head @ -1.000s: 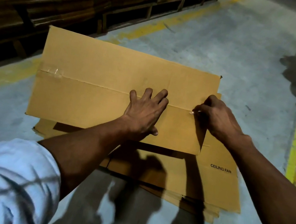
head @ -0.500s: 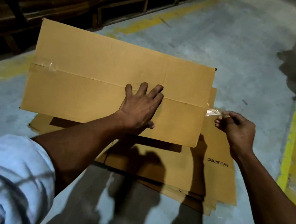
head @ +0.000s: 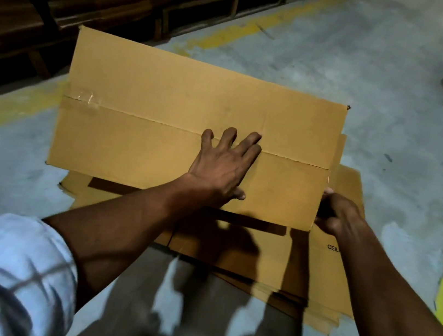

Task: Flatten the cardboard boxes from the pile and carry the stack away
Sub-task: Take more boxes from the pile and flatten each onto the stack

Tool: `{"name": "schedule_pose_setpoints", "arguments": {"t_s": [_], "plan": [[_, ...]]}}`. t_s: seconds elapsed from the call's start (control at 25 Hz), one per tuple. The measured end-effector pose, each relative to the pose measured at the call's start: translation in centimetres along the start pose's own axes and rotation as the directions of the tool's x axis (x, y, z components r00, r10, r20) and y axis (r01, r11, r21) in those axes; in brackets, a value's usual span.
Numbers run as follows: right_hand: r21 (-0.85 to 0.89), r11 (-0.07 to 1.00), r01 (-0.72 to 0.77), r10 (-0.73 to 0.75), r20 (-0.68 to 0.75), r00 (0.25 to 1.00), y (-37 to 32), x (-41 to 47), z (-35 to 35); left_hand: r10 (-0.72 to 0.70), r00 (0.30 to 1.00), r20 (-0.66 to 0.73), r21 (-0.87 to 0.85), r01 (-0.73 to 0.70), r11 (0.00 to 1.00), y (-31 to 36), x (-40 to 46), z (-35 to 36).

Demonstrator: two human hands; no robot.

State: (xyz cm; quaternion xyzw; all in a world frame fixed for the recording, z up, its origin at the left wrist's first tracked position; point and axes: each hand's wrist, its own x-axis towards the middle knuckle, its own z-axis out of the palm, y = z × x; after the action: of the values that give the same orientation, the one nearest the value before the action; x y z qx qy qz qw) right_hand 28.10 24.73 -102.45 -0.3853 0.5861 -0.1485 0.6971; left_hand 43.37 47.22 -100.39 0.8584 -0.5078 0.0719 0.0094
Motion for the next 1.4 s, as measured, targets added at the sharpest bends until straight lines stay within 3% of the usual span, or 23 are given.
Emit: {"name": "schedule_pose_setpoints", "arguments": {"t_s": [0.2,0.28,0.36,0.44,0.48,0.64,0.76,0.8,0.84,0.88,0.92,0.96,1.0,1.04,1.12,1.2,1.32,1.4], "plan": [[-0.115,0.988,0.105,-0.121,-0.148,0.981,2.0,-0.2,0.7,0.017,1.0,-0.003,0.036,-0.016,0.999,-0.3,-0.4,0.4],[-0.208,0.958,0.198,-0.249,-0.258,0.933,2.1,-0.2,0.0,0.018,1.0,-0.012,0.049,-0.017,0.999,-0.3,-0.6,0.6],[-0.368,0.833,0.413,-0.536,-0.352,0.768,2.2,-1.0,0.1,0.013,1.0,-0.019,0.06,-0.012,0.998,-0.3,-0.8,0.8],[-0.55,0.564,0.616,-0.801,-0.183,0.57,2.2,-2.7,1.2,0.016,0.999,-0.029,0.061,-0.014,0.998,-0.4,-0.9,0.8],[-0.571,0.479,0.667,-0.84,-0.079,0.537,2.2,-3.2,1.8,0.017,0.999,-0.033,0.059,-0.015,0.998,-0.4,-0.9,0.8],[-0.532,0.6,0.597,-0.713,-0.016,0.701,1.9,-2.4,2.4,0.026,0.999,-0.03,0.063,-0.024,0.998,-0.2,-1.1,0.7],[-0.714,0.537,0.449,-0.653,-0.015,0.758,0.6,-3.5,1.8,0.059,0.997,-0.043,0.065,-0.056,0.996,-0.5,-1.6,0.9],[-0.805,0.457,0.378,-0.691,-0.053,0.721,0.2,-4.6,2.1,0.073,0.996,-0.045,0.058,-0.07,0.996,-0.6,-1.7,0.7],[-0.869,0.35,0.35,-0.778,-0.062,0.625,0.1,-5.9,3.0,0.081,0.996,-0.045,0.05,-0.079,0.996,-0.8,-1.8,0.6],[-0.896,0.219,0.388,-0.878,-0.007,0.479,0.1,-7.5,4.3,0.088,0.995,-0.046,0.045,-0.086,0.995,-1.0,-1.8,0.3],[-0.869,0.065,0.491,-0.938,0.114,0.327,-0.1,-9.1,6.2,0.097,0.994,-0.049,0.039,-0.095,0.995,-1.1,-1.8,0.0],[-0.783,-0.081,0.616,-0.925,0.289,0.246,-0.3,-10.3,8.2,0.106,0.993,-0.05,0.025,-0.105,0.994,-1.1,-1.9,-0.3],[-0.666,-0.182,0.724,-0.846,0.481,0.23,-0.7,-11.2,10.3,0.115,0.992,-0.054,0.002,-0.115,0.993,-1.1,-2.2,-0.7],[-0.571,-0.225,0.79,-0.723,0.641,0.258,-1.0,-11.6,12.5,0.119,0.991,-0.065,-0.031,-0.121,0.992,-1.3,-2.6,-0.9],[-0.52,-0.27,0.81,-0.528,0.784,0.327,-1.2,-12.1,16.1,0.066,0.991,-0.114,-0.135,-0.081,0.987,-2.4,-3.8,-1.6],[-0.596,-0.329,0.733,-0.489,0.771,0.408,-1.2,-12.6,18.3,-0.04,0.991,-0.13,-0.181,0.016,0.983,-5.0,-5.1,-2.2],[-0.696,-0.388,0.604,-0.46,0.714,0.528,0.0,-12.6,19.2,-0.166,0.981,-0.097,-0.05,0.162,0.986,-10.3,-7.1,-2.6],[-0.73,-0.42,0.54,-0.49,0.683,0.542,1.2,-13.4,19.6,-0.239,0.969,-0.064,-0.022,0.238,0.971,-13.9,-8.6,-2.6]]}}
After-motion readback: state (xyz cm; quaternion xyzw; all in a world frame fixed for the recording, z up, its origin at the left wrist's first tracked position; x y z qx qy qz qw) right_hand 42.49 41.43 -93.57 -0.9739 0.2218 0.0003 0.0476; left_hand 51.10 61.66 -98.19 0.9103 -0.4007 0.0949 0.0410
